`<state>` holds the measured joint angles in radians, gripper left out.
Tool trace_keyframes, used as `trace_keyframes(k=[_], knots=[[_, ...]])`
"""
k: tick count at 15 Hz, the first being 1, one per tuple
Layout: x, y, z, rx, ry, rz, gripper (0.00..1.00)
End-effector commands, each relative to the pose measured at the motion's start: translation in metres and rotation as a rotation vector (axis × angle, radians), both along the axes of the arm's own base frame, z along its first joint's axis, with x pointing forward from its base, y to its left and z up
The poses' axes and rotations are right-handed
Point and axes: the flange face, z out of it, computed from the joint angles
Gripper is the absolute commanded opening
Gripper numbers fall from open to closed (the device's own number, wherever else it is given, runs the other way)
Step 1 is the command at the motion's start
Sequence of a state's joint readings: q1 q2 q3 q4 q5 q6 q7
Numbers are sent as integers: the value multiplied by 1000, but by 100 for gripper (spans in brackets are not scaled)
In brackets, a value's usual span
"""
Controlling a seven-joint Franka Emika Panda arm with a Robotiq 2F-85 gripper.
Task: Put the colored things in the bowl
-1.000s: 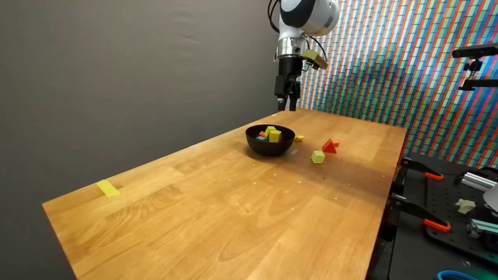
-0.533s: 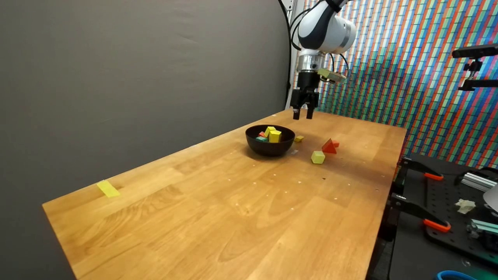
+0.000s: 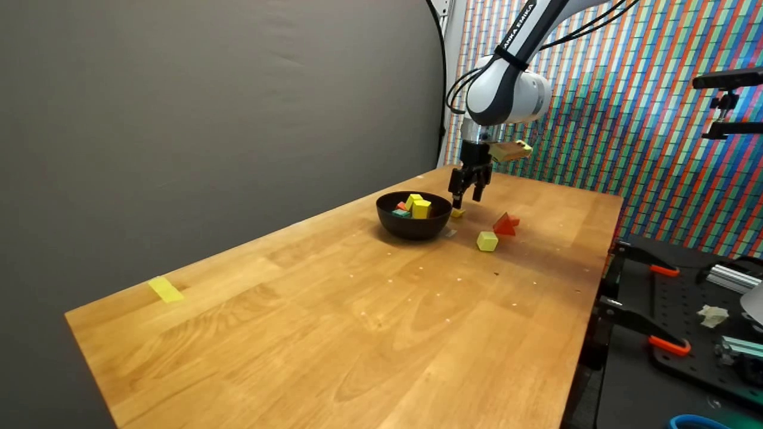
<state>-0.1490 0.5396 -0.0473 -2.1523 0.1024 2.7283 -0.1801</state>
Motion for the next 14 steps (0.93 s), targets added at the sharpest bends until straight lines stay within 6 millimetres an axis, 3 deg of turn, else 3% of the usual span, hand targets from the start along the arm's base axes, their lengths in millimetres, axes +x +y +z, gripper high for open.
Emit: trace_keyframes(k=[1,3,4,5,14], knots=[[0,8,-13,-35,-8,6,100],[1,11,-15,-34,-7,4,100],[2,12,-14,-34,-9,3,75],[2,13,-14,-36,-10,3,73],[10,15,1,-30,-29,-7,6]])
